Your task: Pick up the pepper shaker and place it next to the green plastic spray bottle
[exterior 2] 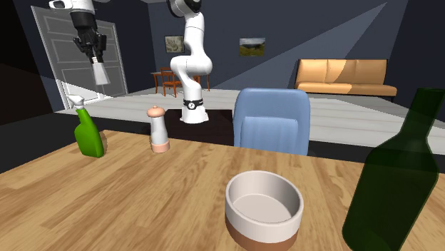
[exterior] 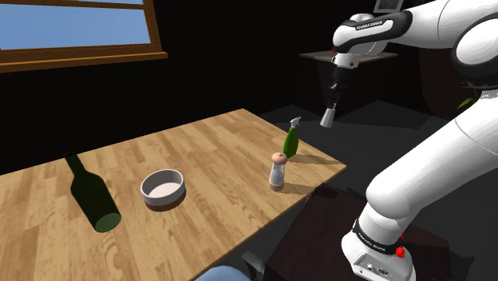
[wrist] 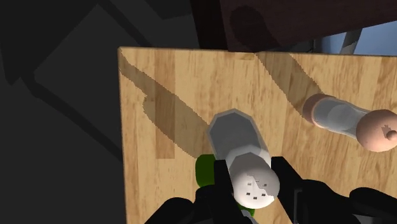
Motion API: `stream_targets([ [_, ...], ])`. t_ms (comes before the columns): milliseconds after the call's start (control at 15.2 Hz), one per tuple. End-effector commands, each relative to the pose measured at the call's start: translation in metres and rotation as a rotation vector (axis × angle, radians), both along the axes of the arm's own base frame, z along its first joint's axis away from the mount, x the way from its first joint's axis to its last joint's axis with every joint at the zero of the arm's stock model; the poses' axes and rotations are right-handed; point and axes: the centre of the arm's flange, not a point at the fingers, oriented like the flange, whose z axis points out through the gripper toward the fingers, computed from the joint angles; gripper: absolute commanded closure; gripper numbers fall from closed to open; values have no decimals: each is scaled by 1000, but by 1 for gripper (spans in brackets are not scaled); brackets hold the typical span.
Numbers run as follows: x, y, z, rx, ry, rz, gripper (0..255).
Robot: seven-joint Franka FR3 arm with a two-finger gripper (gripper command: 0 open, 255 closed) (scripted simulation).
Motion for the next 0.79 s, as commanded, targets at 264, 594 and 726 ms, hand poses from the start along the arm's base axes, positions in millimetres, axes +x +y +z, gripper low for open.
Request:
stream_targets([
  [264, 1, -1, -32, -1, 0, 0, 255],
  [594, 1, -1, -58, -1, 0, 0, 255],
  [726, 1, -1, -69, -1, 0, 0, 255],
])
